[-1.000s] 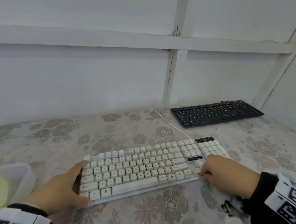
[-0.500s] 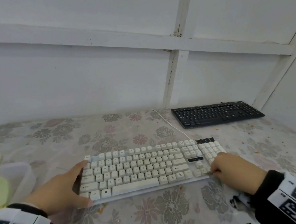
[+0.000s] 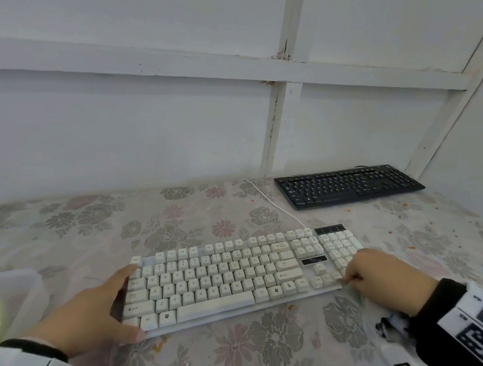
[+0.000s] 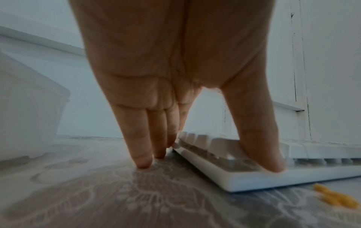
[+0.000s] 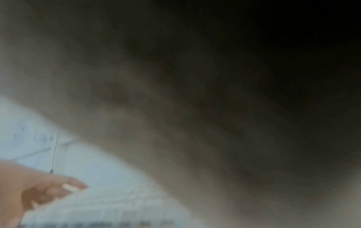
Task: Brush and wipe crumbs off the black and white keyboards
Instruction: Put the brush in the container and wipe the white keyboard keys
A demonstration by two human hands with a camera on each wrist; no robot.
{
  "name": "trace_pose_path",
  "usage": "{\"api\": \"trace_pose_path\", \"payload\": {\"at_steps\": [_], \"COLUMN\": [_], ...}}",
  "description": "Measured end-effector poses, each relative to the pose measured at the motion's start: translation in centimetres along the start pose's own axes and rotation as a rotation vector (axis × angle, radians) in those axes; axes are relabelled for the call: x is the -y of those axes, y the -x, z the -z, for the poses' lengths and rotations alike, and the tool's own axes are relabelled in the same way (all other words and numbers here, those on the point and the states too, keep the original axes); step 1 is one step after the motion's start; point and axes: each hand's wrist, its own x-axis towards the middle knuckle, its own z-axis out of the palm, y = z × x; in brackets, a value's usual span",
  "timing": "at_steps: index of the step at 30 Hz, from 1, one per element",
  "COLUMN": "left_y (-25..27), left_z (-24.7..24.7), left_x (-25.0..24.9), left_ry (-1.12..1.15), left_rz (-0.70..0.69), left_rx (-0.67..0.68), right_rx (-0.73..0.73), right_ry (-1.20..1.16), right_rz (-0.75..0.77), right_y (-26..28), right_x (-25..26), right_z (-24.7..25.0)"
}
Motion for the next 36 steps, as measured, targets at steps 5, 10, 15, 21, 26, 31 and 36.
{"api": "trace_pose_path", "payload": {"at_steps": [5, 10, 15, 21, 26, 31, 36], "left_y": [-0.2, -0.3, -0.6, -0.9, -1.4, -2.1, -1.9], "left_z": [-0.1, -0.2, -0.4, -0.6, -0.5, -0.8, -0.8], "left_x": [0.2, 0.4, 0.7, 1.1, 1.8, 3.0, 2.7], "left_ry": [0.022, 0.048, 0.054, 0.039, 0.061, 0.093, 0.11], "left_rz": [-0.005, -0.021, -0.024, -0.036, -0.057, -0.081, -0.077], "left_rx": [-0.003, -0.01, -0.024, -0.03, -0.026, -0.031, -0.024], "right_rx": [-0.122, -0.082, -0.055, -0.053, -0.134, -0.065, -0.087], "right_ry": [-0.133, -0.175, -0.077, -0.004, -0.08, -0.117, -0.087], "right_rz": [0.191, 0.223, 0.17, 0.044, 0.06, 0.051, -0.032], "right_y": [0.4, -0.2, -0.2, -0.3, -0.3, -0.7, -0.5], "right_x": [1.6, 2.9, 1.7, -1.0, -1.7, -1.0, -3.3], "right_z": [1.6, -0.1, 0.4, 1.3, 1.9, -0.2, -0.2]}}
